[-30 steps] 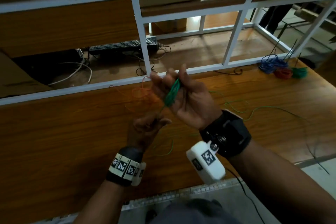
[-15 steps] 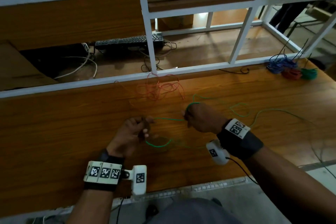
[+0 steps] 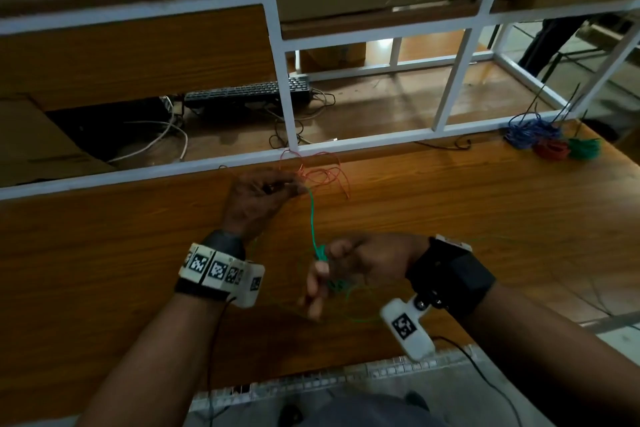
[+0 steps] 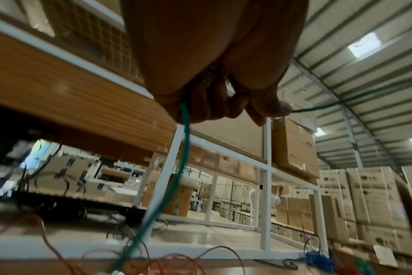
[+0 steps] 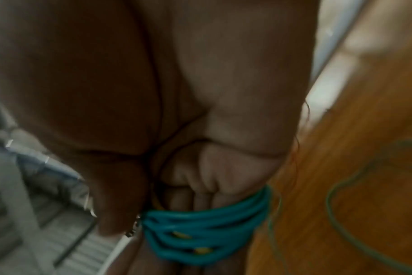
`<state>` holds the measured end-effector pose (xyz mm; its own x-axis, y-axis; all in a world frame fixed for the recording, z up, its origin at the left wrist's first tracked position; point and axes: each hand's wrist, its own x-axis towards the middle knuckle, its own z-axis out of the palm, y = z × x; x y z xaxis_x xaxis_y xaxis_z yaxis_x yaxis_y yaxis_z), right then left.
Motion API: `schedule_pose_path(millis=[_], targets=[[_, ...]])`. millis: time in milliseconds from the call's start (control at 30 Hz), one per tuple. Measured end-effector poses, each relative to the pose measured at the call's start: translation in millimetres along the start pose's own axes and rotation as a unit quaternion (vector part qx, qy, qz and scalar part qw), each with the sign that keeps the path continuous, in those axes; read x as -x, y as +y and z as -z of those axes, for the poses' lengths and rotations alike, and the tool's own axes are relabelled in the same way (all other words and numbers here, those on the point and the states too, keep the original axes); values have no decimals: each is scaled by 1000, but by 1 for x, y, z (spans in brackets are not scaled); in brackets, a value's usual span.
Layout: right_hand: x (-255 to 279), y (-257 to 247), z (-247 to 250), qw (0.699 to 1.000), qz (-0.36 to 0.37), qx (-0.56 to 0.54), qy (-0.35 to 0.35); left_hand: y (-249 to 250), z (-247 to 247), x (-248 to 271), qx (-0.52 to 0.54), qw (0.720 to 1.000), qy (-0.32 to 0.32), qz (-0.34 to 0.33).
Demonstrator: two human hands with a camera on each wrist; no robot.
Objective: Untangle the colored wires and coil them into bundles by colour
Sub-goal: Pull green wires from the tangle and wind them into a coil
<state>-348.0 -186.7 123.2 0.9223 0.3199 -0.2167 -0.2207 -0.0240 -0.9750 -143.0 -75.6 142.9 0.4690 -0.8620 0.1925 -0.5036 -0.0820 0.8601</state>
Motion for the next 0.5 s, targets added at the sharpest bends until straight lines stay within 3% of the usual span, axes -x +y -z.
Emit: schedule_pose_path(millis=[67,133,233,300,367,400,433,467,500], targets=[[-8,-11,-1,986,106,-129,-3,-1,-14,-7,35,997,-20,63],[-16,-25,8,950,204,-235,22,-6,-32,-5,60,992,-49,97],[-19,-47,31,850,316,-403,126,-18,-58,12,18,994,-24,101],[-17,-52,46,793,368,-431,222,-28,-71,27,83,987,-9,136],[-10,-50,58,783,379,-262,417,-38,-76,40,123,979,9,164],[-8,-44,63,756,342,-91,551,-40,-76,46,130,977,15,170],[-8,-34,68,698,279,87,654,-42,-74,50,131,977,20,169],[-8,-23,72,653,206,231,691,-43,-72,54,126,979,24,159],[-10,-10,73,646,149,330,672,-42,-69,57,108,983,27,146]])
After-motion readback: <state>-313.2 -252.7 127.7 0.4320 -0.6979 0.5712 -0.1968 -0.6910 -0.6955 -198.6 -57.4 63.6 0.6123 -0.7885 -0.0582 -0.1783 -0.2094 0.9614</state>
